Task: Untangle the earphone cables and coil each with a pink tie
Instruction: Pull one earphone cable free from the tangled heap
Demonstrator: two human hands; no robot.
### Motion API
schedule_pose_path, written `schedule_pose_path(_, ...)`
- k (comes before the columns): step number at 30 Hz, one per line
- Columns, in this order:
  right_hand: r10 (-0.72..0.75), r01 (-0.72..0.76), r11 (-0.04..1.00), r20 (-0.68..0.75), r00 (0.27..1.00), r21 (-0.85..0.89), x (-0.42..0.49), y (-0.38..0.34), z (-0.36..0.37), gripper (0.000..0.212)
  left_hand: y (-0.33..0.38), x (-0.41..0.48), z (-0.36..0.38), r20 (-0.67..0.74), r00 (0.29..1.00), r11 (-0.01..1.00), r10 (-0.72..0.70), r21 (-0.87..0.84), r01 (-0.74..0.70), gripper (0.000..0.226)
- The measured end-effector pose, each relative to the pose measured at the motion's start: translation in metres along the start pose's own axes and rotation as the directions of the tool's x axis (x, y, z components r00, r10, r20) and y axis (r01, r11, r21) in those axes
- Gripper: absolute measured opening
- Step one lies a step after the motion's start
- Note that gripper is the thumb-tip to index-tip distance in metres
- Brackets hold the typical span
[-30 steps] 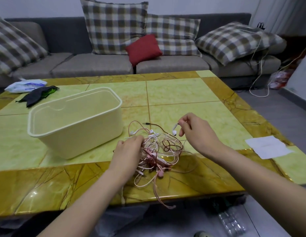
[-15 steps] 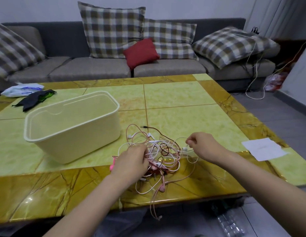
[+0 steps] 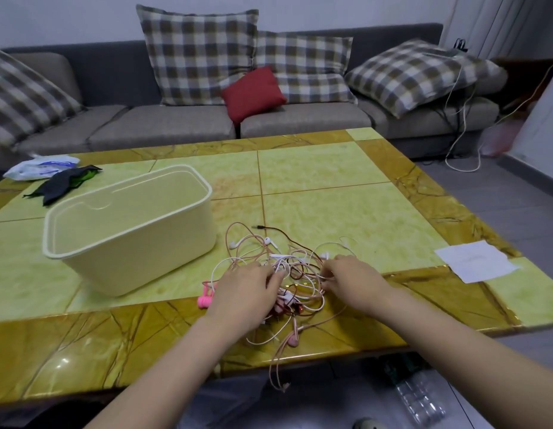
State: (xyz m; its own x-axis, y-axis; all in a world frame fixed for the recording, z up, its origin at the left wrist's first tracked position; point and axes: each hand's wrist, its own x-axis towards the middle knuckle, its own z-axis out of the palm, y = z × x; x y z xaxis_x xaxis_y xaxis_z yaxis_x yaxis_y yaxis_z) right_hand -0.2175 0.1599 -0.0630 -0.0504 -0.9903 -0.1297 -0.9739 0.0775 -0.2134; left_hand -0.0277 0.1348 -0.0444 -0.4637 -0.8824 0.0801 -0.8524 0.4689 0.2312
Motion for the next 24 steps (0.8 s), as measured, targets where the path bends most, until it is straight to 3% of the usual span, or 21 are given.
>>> schedule_pose_path(3, 0.029, -0.030, 0.999, -0.032, 0.999, -0.015, 0.000, 0.004, -0.005, 0.017, -0.001, 0.002, -0.001, -0.055, 0.998, 1.000, 0.013, -0.006, -0.013, 0.032)
schedule_pose_path(6, 0.008, -0.001, 0.999, -0.158, 0.987, 0.045, -0.001, 0.007, -0.019, 0.021, 0.001, 0.004, -0.004, -0.170, 0.985, 0.990, 0.027, -0.130, -0.049, 0.014)
schedule_pose_path(9, -0.051, 0.112, 0.972, -0.279, 0.959, 0.206, -0.003, 0.004, -0.040, 0.020, 0.009, 0.012, -0.007, -0.251, 0.967, 0.958, 0.050, -0.262, -0.118, 0.026)
schedule_pose_path(12, -0.099, 0.221, 0.923, -0.362, 0.927, 0.314, -0.006, -0.005, -0.063, 0.018, 0.024, 0.025, -0.011, -0.176, 0.984, 0.921, 0.037, -0.376, -0.101, 0.034)
schedule_pose_path(16, -0.103, 0.275, 0.901, -0.451, 0.886, 0.335, -0.011, -0.010, -0.083, 0.019, 0.034, 0.037, -0.007, -0.078, 0.996, 0.883, 0.034, -0.465, -0.067, 0.013)
schedule_pose_path(19, -0.053, 0.242, 0.908, -0.479, 0.876, 0.343, -0.015, 0.002, -0.087, 0.019, 0.028, 0.035, 0.001, -0.021, 1.000, 0.865, -0.008, -0.501, -0.003, 0.013)
schedule_pose_path(24, 0.172, 0.070, 0.875, -0.443, 0.880, 0.479, -0.018, 0.036, -0.084, 0.023, 0.014, 0.030, 0.010, 0.027, 0.997, 0.886, -0.066, -0.459, 0.071, 0.018)
